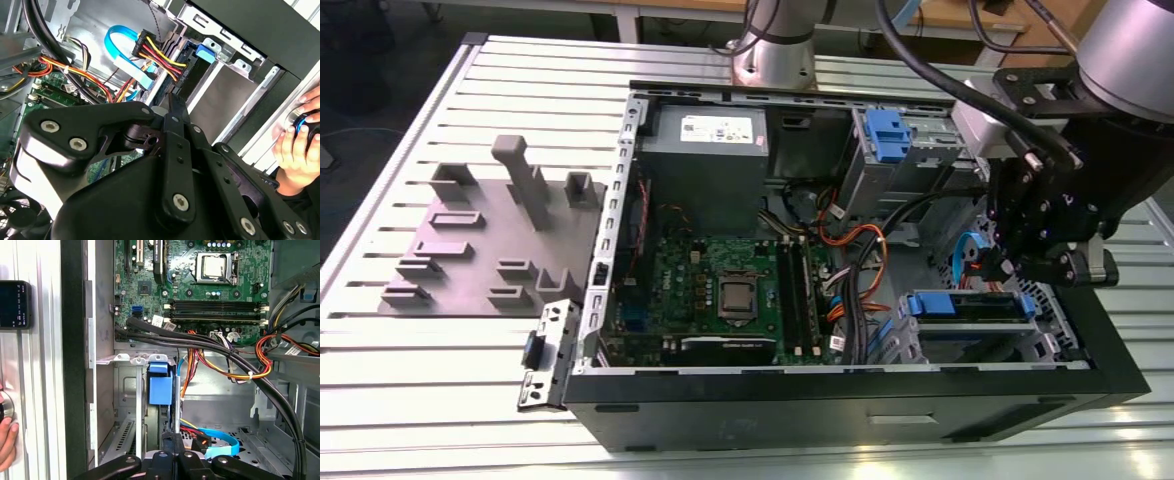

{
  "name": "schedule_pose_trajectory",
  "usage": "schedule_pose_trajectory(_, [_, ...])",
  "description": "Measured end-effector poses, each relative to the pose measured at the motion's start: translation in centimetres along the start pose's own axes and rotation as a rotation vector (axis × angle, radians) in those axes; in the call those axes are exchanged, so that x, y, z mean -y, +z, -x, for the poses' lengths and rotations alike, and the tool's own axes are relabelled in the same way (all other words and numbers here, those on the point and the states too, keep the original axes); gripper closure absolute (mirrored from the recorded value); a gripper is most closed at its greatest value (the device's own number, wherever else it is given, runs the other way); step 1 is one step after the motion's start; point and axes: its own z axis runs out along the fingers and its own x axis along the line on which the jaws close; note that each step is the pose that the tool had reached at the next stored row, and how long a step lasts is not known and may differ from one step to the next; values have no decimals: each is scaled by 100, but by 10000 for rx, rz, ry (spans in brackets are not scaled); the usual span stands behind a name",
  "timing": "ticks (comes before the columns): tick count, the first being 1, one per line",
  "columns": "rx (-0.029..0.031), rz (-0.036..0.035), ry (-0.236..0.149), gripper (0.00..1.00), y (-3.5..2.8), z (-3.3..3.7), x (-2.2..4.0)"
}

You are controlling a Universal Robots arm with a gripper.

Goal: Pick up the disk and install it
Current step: 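Insert the second disk wire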

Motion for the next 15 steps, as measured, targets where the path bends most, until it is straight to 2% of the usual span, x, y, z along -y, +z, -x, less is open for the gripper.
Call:
schedule_pose_trajectory(11, [-1, 8, 0, 89, -1, 1, 0])
schedule_pose_trajectory(13, [-1, 35, -2, 89, 0, 5, 5])
schedule_pose_trajectory(15, [-2, 104, -2, 89, 0, 7, 13])
